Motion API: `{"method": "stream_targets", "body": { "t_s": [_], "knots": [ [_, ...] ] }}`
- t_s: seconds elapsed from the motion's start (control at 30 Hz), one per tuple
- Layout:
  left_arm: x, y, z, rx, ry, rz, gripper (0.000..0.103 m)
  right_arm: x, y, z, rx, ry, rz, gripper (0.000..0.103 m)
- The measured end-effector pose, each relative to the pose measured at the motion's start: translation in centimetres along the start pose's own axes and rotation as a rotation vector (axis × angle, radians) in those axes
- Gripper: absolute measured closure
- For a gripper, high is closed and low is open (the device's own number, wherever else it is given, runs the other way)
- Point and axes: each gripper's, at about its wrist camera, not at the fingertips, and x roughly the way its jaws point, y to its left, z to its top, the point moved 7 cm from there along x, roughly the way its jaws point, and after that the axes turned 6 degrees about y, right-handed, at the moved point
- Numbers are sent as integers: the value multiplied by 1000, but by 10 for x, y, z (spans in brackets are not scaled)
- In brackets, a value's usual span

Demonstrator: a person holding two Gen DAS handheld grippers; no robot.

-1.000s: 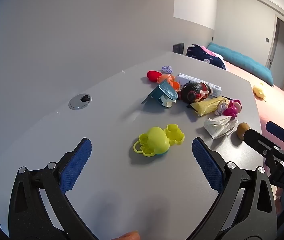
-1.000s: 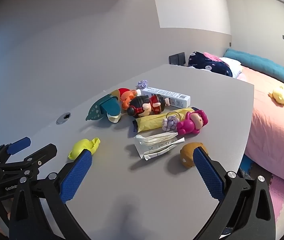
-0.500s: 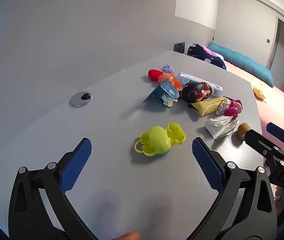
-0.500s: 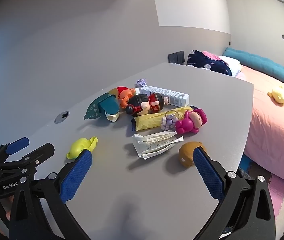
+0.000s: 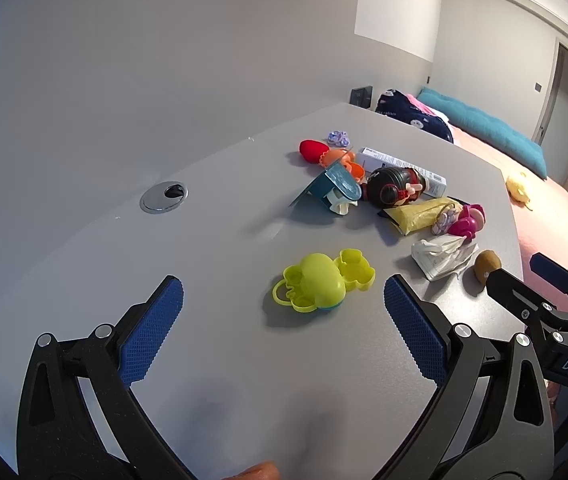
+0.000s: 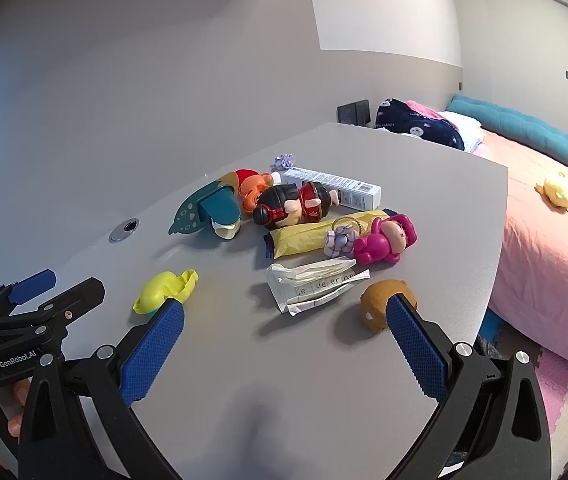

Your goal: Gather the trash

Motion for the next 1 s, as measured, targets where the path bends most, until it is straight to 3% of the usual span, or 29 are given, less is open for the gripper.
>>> {"method": "stream_targets", "body": {
  "t_s": [1.0],
  "knots": [
    [1, 3, -1, -11, 10, -9, 6, 0, -1, -3, 3, 11, 0, 2]
  ]
}}
